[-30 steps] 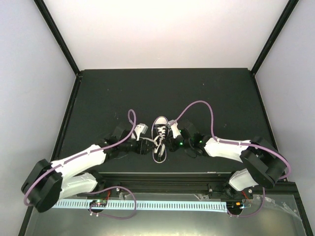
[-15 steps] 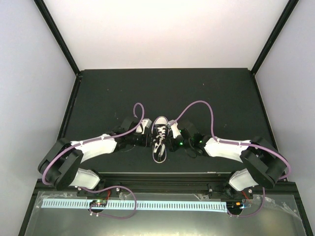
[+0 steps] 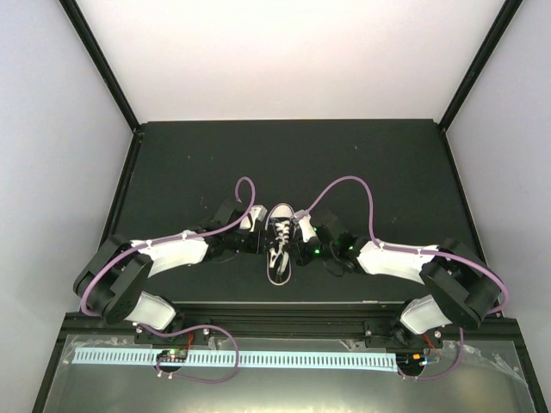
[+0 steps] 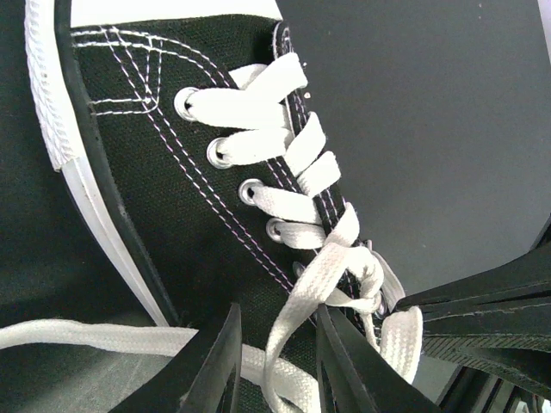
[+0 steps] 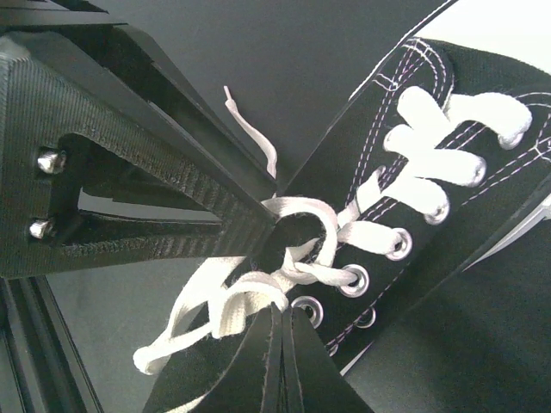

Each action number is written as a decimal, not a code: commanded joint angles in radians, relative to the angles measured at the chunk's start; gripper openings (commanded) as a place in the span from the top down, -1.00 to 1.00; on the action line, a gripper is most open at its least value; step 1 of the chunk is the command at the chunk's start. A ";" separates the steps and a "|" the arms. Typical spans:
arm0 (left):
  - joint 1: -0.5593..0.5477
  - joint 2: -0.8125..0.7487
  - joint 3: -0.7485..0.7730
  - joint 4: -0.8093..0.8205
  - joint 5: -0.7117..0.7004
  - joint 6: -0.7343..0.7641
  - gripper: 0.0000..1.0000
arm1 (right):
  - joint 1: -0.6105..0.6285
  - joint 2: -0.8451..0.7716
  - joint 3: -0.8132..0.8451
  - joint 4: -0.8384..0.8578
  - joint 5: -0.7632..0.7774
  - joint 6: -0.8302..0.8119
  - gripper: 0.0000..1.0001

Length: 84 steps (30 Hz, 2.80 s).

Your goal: Tie the shoes

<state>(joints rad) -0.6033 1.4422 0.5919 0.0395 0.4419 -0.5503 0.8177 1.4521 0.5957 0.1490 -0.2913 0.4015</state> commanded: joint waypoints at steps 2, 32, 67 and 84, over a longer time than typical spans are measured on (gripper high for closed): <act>0.004 0.015 0.023 0.012 0.015 0.013 0.51 | -0.002 0.002 0.010 0.004 -0.005 -0.010 0.97; -0.029 -0.089 -0.078 0.208 0.144 0.000 0.97 | 0.020 0.105 0.084 0.024 0.005 0.005 0.97; 0.107 0.002 0.008 0.029 0.158 0.042 0.20 | 0.018 0.082 0.054 0.036 0.036 0.024 0.97; 0.101 0.051 0.012 0.094 0.319 0.079 0.21 | 0.018 0.091 0.067 0.036 0.029 0.026 0.97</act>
<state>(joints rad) -0.4995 1.4620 0.5690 0.0887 0.7078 -0.4896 0.8318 1.5524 0.6586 0.1791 -0.2722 0.4255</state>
